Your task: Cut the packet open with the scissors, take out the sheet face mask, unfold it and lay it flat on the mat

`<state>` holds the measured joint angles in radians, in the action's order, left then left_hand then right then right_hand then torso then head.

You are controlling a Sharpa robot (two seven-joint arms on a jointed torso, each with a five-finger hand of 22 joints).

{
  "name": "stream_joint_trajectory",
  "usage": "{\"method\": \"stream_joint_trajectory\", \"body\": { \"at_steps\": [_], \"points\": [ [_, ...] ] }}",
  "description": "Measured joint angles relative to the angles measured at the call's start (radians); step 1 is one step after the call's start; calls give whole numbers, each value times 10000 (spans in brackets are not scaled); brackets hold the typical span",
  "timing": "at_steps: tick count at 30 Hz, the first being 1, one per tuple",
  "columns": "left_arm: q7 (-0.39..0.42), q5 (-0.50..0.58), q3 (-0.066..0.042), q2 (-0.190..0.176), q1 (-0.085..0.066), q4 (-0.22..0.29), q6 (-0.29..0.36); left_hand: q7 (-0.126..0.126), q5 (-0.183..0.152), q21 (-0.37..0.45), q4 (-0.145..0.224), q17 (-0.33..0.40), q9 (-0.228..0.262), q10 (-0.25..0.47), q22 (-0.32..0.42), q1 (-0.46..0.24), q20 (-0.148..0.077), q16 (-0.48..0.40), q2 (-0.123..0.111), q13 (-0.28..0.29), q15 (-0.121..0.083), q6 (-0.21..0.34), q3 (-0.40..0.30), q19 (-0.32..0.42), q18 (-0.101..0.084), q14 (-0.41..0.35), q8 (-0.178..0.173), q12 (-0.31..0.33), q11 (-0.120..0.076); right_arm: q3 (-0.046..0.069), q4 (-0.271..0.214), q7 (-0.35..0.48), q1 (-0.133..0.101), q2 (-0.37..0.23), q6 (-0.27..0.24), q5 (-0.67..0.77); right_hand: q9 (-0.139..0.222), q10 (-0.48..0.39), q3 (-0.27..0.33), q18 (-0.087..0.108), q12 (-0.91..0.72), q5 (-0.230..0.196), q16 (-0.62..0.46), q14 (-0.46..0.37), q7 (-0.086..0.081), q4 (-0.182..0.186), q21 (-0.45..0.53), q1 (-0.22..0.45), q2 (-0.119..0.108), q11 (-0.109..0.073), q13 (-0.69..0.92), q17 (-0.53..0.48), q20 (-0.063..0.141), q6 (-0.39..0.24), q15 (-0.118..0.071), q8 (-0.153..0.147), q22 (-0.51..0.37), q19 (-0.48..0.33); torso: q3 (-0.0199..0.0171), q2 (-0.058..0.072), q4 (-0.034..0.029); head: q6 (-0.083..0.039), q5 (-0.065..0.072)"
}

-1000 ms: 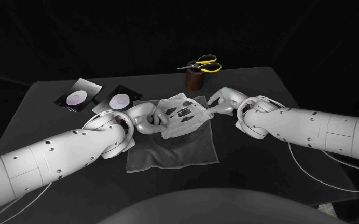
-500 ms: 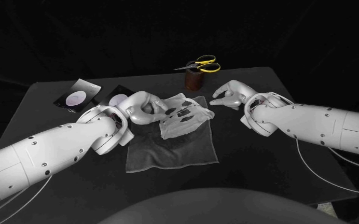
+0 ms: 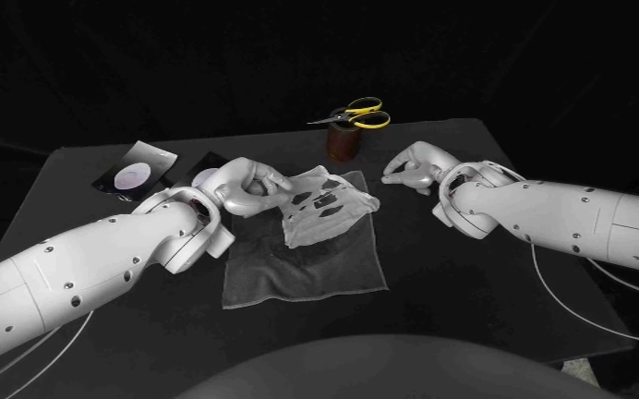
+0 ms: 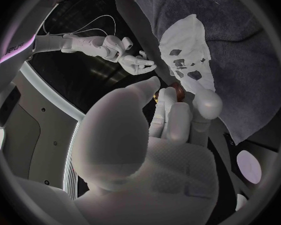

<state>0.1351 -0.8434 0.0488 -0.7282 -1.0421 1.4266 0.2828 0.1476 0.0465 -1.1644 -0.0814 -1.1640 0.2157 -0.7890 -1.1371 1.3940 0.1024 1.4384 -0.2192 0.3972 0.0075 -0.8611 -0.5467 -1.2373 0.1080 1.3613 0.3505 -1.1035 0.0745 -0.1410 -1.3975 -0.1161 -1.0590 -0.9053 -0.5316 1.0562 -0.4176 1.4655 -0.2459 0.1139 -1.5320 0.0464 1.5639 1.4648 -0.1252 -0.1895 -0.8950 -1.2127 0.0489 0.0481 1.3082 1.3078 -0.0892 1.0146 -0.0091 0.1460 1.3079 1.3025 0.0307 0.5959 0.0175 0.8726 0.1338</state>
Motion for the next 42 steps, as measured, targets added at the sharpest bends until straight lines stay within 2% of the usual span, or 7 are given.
{"method": "stream_joint_trajectory", "body": {
  "at_steps": [8,15,20,25,29,31,42],
  "points": [
    [-1,101,-1,-15,-23,-105,41,45,0,188,27,313,-31,-30,235,9,83,-153,9,-118,70,45,-27,83,10,-160,0,204,30,0,-337,88,9,12,19,-27,90,13,-168,-8,-7,0,35,18,71,-80,-164,57,26,-17,1,-6,51,73,-92,6,-6,51,-9,2,-17,0,-53],
    [-32,-461,35,6,-20,-251,41,106,0,395,12,643,-51,-30,488,-61,98,-251,-61,-260,89,107,-43,227,160,-268,0,381,31,-10,-725,462,105,-54,-231,56,200,13,-480,-16,140,0,34,18,35,-319,-50,104,-26,-18,-4,-3,50,112,-92,-52,-4,50,-5,-3,-3,0,-85],
    [-57,-779,46,190,-15,-454,79,106,0,434,-14,685,-55,-66,528,-61,85,-300,-61,-327,125,107,-68,262,159,-304,0,465,66,-10,-682,665,121,192,-425,44,233,12,-624,-66,29,0,34,18,66,-288,-348,105,126,-18,-5,-2,89,175,-91,-52,0,203,-1,-9,-4,0,-101],
    [-130,-908,47,451,-23,-747,148,106,0,298,-13,436,-55,-269,346,-6,83,-275,-6,-380,78,107,-153,122,158,-192,54,466,82,-13,-338,688,70,689,-503,-167,286,12,-751,-71,-226,0,33,15,69,-186,-713,258,274,-88,-9,4,122,179,-159,-56,2,373,-2,8,0,0,-105],
    [-296,-981,46,734,-61,-1023,138,107,0,-622,-83,-719,-112,-678,-540,-107,24,263,94,-266,25,106,-222,-687,127,580,54,146,24,-13,92,589,-8,1179,-502,-369,320,12,-816,-71,-261,0,32,19,71,-121,-757,460,258,-89,-9,4,105,179,-164,-93,2,394,-3,24,0,0,-95],
    [-421,-1035,43,882,-92,-1147,97,86,0,-901,-140,-1077,-155,-733,-807,-179,-3,420,166,-174,-2,126,-278,-908,-11,795,36,-6,-29,-13,326,511,-42,1408,-497,-453,332,12,-829,-73,-304,0,30,19,72,-108,-793,495,222,-89,-9,4,121,180,-164,-131,2,444,-4,26,-6,0,-100],
    [-1188,-1551,39,1846,-327,-2426,-359,74,0,-1327,-321,-1439,-319,-733,-1275,-353,-39,650,340,155,-38,322,-458,-1190,-13,1006,-335,-498,-28,-6,1703,15,-131,2606,-482,-745,358,11,-856,-78,-355,0,35,19,73,-80,-897,575,225,-89,-2,2,121,180,-163,-148,-5,444,0,26,-11,0,-174]
  ]
}}
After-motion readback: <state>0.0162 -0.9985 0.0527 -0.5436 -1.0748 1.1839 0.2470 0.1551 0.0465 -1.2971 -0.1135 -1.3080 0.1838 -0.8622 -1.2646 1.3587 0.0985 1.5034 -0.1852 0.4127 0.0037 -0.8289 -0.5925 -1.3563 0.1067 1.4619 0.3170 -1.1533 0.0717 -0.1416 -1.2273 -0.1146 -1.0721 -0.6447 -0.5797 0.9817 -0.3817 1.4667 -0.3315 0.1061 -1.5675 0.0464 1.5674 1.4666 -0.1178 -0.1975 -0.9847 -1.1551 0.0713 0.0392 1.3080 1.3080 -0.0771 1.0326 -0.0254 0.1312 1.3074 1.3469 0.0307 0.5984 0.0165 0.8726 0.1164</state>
